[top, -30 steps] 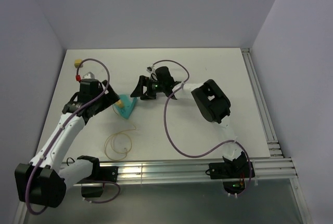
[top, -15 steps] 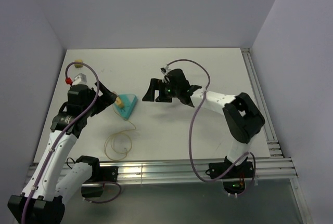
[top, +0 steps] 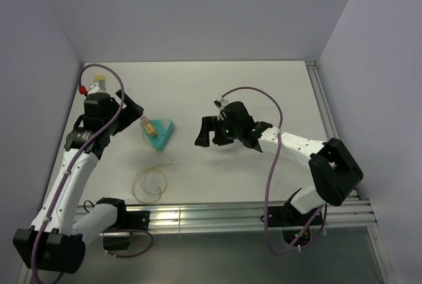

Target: Insert the plug

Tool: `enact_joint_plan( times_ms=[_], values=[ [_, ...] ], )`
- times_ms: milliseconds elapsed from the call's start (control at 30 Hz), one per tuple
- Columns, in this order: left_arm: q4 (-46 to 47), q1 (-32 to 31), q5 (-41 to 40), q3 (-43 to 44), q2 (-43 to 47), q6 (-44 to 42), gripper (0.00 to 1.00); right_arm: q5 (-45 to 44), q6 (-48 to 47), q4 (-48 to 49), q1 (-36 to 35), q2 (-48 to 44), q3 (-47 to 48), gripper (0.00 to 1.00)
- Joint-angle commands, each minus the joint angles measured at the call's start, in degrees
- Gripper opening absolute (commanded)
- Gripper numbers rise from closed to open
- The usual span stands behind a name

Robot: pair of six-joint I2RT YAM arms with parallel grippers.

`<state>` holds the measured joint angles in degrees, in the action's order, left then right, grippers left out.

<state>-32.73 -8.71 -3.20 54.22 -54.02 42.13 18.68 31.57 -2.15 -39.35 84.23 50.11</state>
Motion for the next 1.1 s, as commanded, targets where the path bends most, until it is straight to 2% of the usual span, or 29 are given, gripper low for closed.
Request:
enact_joint_plan(
  times_ms=[0,33,167,500,567,633,767,867,900,1067],
  values=[
    [2.9,2.4,-1.7,4.3,-3.7,-1.3,0.86,1.2,-1.7,1.9,0.1,1.1,-0.8,0.99],
    [3.2,3.0,-1.7,4.8,-4.8,-0.8,0.83,3.3,-1.4,3.8,0.1,1.5,-1.0,0.98],
    [3.8,5.6,-2.3,7.2,-11.7,-0.2,0.83,7.8,-0.4,8.8,0.1,2.7,-3.2,0.97],
    [8.6,20.0,-0.5,13.5,-31.0,7.4,0.83,10.7,-0.4,10.2,0.2,0.7,-5.9,0.97],
    [9.7,21.8,-0.3,16.8,-35.8,7.5,0.83,12.5,0.5,11.7,0.2,1.7,-6.4,0.96],
    [10.2,22.0,-4.0,21.5,-40.6,6.2,0.84,13.0,0.7,12.2,0.1,2.1,-6.5,0.97],
    [11.3,22.2,-10.3,31.5,-50.1,-0.2,0.86,13.8,1.1,12.8,0.2,2.1,-6.9,0.96],
    [14.2,22.3,-14.2,39.0,-57.3,-13.0,0.87,14.5,1.1,13.1,0.2,2.2,-7.0,0.97],
    [19.3,22.3,-13.8,39.7,-58.6,-15.9,0.87,14.5,1.0,13.0,0.2,2.1,-7.0,0.97],
    [28.0,23.6,-6.2,43.1,-65.6,-30.1,0.87,14.5,0.6,12.8,0.1,2.2,-7.0,0.96]
  ],
)
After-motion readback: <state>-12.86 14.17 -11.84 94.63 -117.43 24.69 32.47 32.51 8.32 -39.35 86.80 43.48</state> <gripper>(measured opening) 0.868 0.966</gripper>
